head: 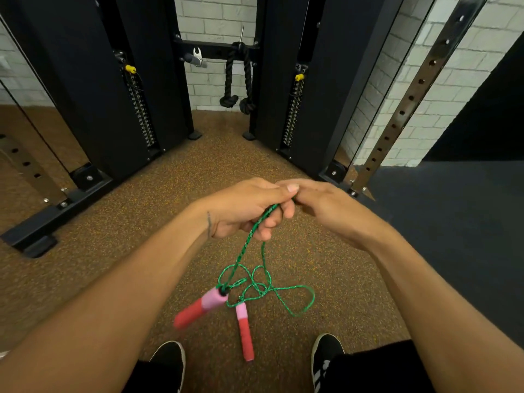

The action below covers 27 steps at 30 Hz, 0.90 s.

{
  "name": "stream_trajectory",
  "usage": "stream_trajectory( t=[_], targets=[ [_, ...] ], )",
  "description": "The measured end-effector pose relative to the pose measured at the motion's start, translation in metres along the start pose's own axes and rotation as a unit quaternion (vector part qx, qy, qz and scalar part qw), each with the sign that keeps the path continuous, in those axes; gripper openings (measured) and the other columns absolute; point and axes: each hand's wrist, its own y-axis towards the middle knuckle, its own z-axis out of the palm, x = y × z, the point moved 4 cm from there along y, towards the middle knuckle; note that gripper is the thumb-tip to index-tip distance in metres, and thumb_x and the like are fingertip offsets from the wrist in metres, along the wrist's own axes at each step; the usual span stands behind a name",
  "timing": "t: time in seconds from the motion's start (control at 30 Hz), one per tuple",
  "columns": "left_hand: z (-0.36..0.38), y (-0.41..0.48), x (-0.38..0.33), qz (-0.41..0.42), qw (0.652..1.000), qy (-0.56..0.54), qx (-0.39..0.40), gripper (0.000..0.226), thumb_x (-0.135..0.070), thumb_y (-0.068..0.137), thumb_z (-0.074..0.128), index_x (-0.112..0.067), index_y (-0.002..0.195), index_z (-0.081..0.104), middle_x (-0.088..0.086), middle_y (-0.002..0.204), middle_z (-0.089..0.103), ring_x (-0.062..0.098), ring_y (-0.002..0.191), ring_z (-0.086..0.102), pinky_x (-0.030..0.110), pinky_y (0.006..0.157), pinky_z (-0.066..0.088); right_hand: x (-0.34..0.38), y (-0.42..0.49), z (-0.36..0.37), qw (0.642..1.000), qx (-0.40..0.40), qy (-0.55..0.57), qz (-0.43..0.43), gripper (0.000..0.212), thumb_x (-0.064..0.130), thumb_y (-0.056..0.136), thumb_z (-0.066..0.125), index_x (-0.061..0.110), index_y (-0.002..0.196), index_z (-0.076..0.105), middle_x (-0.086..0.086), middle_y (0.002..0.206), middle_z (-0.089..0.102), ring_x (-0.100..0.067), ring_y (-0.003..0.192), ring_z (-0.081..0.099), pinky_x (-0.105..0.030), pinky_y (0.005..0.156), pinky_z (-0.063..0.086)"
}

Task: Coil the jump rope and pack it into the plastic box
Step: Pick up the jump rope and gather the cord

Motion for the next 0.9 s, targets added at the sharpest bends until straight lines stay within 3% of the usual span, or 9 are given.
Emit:
stream_trajectory(
  t=[0.07,0.13,0.2,0.33,0.5,0.67,0.77,0.83,0.9],
  targets=[
    [-0.003,0.001,-0.002,0.003,0.999,-0.038,0.001,0.044,-0.048,0.099,0.047,-0.019,0.070,0.061,-0.003,0.049,0.049,0.008,0.037,0.047,0.018,0.041,0.040,0.004,0.000,0.004,0.986,0.046,0.162,-0.007,0.028,0.024,0.104,0.045,0.019,0.103,0.073,-0.002,0.088,0.074,-0.013,0.087,0.071,-0.032,0.090,0.054],
    [-0.009,0.000,-0.002,0.010,0.998,-0.064,0.006,0.043,-0.049,0.096,0.052,-0.020,0.067,0.061,-0.002,0.051,0.050,0.008,0.039,0.048,0.021,0.043,0.044,0.006,0.001,0.005,0.987,0.055,0.153,-0.015,0.034,0.030,0.104,0.046,0.017,0.084,0.070,-0.004,0.069,0.058,-0.011,0.061,0.056,-0.031,0.072,0.055],
    [-0.017,-0.001,0.001,0.009,0.998,-0.063,0.009,0.043,-0.050,0.094,0.053,-0.019,0.064,0.060,-0.002,0.050,0.052,0.011,0.043,0.054,0.023,0.048,0.050,0.006,0.005,-0.004,0.992,0.019,0.118,-0.048,0.038,0.038,0.103,0.046,0.019,0.076,0.065,-0.004,0.068,0.047,-0.006,0.054,0.040,-0.026,0.060,0.045],
    [-0.037,-0.005,0.014,0.004,0.998,-0.055,-0.006,0.045,-0.048,0.095,0.048,-0.018,0.063,0.060,0.001,0.050,0.057,0.019,0.057,0.069,0.020,0.055,0.052,-0.011,0.012,-0.042,0.962,-0.121,0.244,-0.020,0.037,0.041,0.103,0.045,0.018,0.076,0.055,0.009,0.060,0.030,-0.005,0.050,0.027,-0.022,0.052,0.030],
    [-0.050,-0.007,0.017,0.035,0.987,-0.157,0.013,0.033,-0.040,0.091,0.051,-0.018,0.074,0.071,0.001,0.058,0.063,0.021,0.068,0.073,0.036,0.078,0.059,-0.037,0.012,-0.067,0.967,-0.188,0.170,0.025,0.037,0.043,0.104,0.042,0.018,0.080,0.055,0.011,0.057,0.029,-0.007,0.050,0.025,-0.026,0.053,0.028],
    [-0.049,-0.005,0.009,0.080,0.949,-0.301,0.049,0.040,-0.029,0.097,0.045,-0.009,0.122,0.069,0.002,0.081,0.075,0.019,0.081,0.076,0.042,0.088,0.057,-0.044,0.013,-0.064,0.977,-0.197,0.045,0.061,0.042,0.048,0.103,0.041,0.020,0.078,0.061,0.005,0.064,0.037,-0.012,0.057,0.031,-0.029,0.058,0.030],
    [-0.052,-0.007,0.003,0.121,0.933,-0.337,0.043,0.044,-0.015,0.094,0.046,-0.007,0.136,0.058,0.004,0.102,0.077,0.019,0.095,0.075,0.044,0.097,0.052,-0.045,0.012,-0.049,0.987,-0.105,-0.091,0.085,0.043,0.048,0.102,0.042,0.020,0.085,0.069,0.003,0.099,0.061,-0.014,0.093,0.055,-0.038,0.088,0.046],
    [-0.052,-0.006,0.001,0.134,0.927,-0.349,0.031,0.050,-0.006,0.093,0.045,-0.006,0.143,0.049,0.008,0.120,0.072,0.020,0.107,0.071,0.047,0.103,0.047,-0.043,0.011,-0.033,0.986,-0.023,-0.142,0.086,0.039,0.050,0.100,0.047,0.025,0.085,0.074,0.007,0.122,0.064,-0.016,0.116,0.054,-0.048,0.107,0.039],
    [-0.049,-0.002,0.001,0.132,0.923,-0.361,-0.010,0.053,-0.001,0.093,0.044,-0.008,0.145,0.044,0.011,0.132,0.066,0.020,0.113,0.069,0.046,0.104,0.046,-0.037,0.010,-0.018,0.986,0.032,-0.152,0.062,0.035,0.048,0.098,0.052,0.029,0.081,0.076,0.019,0.102,0.068,-0.005,0.100,0.057,-0.040,0.098,0.043]
  ],
)
